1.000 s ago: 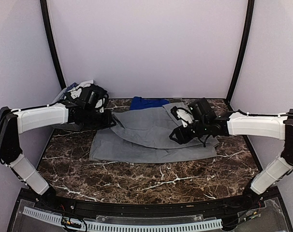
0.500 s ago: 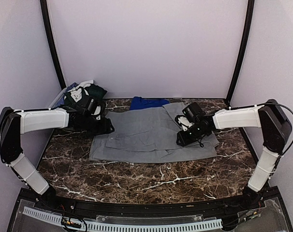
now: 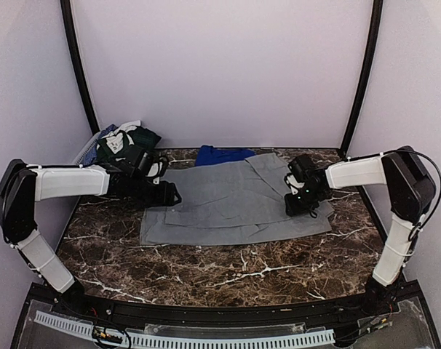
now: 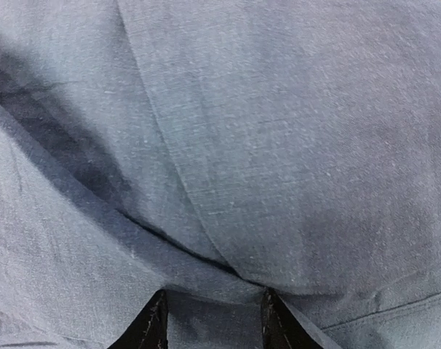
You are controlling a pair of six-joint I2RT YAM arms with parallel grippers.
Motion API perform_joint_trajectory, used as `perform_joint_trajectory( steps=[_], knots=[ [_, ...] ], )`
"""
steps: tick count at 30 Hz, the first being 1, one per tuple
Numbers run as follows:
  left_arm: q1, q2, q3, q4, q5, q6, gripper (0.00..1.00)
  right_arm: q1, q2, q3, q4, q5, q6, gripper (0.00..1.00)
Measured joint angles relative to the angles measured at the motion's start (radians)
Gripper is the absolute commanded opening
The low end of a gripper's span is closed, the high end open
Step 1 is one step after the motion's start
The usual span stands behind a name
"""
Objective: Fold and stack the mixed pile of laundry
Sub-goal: Smooth out the 1/3-folded shirt at the center of the board.
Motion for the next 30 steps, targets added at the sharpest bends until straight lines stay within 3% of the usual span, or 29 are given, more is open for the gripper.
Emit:
perform_joint_trajectory(
  steps=[7, 13, 23, 30],
  knots=[
    [0.0, 0.109, 0.032, -0.025, -0.004, 0.013, 0.66, -0.016, -0.007, 0.009, -0.052, 0.005, 0.006, 0.4],
    [0.0, 0.152, 0.011, -0.074, -0.004, -0.006, 0.64, -0.016, -0.024, -0.013, -0.056, -0.141, 0.084, 0.43],
    [-0.002, -0.006, -0.146, -0.166, -0.034, -0.067, 0.64, 0.013, -0.257, -0.236, -0.073, -0.269, 0.262, 0.47],
    [-0.008, -0.098, -0.142, -0.177, -0.026, -0.063, 0.64, -0.04, -0.422, -0.152, -0.153, -0.209, 0.282, 0.48]
  ],
)
